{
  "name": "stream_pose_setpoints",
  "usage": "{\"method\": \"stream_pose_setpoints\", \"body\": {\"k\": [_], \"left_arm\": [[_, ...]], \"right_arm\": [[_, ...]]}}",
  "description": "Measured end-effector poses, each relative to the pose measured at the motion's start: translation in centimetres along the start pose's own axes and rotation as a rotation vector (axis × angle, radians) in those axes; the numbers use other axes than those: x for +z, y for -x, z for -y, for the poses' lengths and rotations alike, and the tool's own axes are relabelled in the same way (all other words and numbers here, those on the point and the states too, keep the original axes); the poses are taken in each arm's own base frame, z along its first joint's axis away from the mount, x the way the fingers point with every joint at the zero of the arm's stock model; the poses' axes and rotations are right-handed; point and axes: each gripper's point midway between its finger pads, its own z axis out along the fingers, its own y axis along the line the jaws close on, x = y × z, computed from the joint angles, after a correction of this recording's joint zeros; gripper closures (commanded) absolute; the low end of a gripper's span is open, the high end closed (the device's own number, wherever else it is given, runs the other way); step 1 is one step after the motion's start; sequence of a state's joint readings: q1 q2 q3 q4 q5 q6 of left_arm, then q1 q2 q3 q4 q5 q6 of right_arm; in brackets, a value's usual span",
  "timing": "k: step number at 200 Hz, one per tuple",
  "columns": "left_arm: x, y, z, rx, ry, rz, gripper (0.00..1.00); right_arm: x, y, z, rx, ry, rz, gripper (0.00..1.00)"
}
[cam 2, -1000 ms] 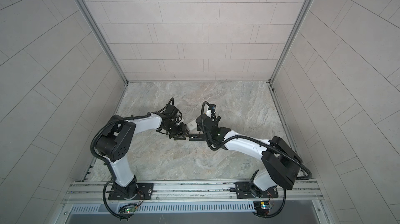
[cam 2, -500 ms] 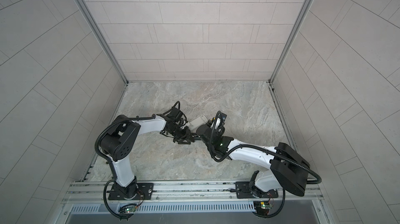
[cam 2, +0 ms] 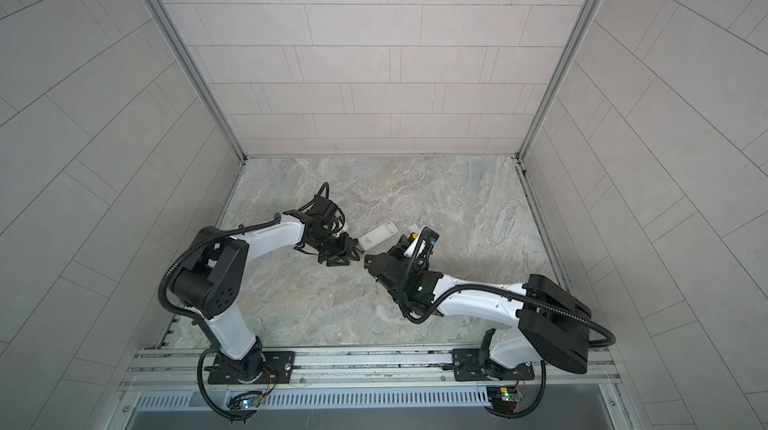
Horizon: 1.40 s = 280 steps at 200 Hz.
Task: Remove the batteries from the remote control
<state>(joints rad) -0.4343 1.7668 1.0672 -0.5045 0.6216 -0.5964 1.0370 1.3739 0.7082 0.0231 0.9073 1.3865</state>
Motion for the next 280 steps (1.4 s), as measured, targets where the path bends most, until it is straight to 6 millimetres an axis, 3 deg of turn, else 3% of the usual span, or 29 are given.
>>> {"method": "stream_pose_setpoints", "body": {"k": [34,111,194,280], "left_arm": [[-0.3,1.3,0.4,0.018,0.017,0.026,0.51],[1.6,0.6,-1.5,-0.017,0.066,-0.023,0.5],[2.8,-0.3,-0.1,0.014,0.033,-0.058,0.51],[3.9,-1.7,0.9,0.006,-0.056,-0.098,0.62]], "right_arm": [[-0.1,0.2,0.4,-0.006,-0.018,0.017,1.0],[0.1,-0.3,0.7,-0.011,-0.052,0.019,1.0],[-0.3,-1.8,0.4,-0.005,-0.075,0.0,1.0],[-1.5,-2.8,1.1,0.06,-0.088,0.14,1.0]]}}
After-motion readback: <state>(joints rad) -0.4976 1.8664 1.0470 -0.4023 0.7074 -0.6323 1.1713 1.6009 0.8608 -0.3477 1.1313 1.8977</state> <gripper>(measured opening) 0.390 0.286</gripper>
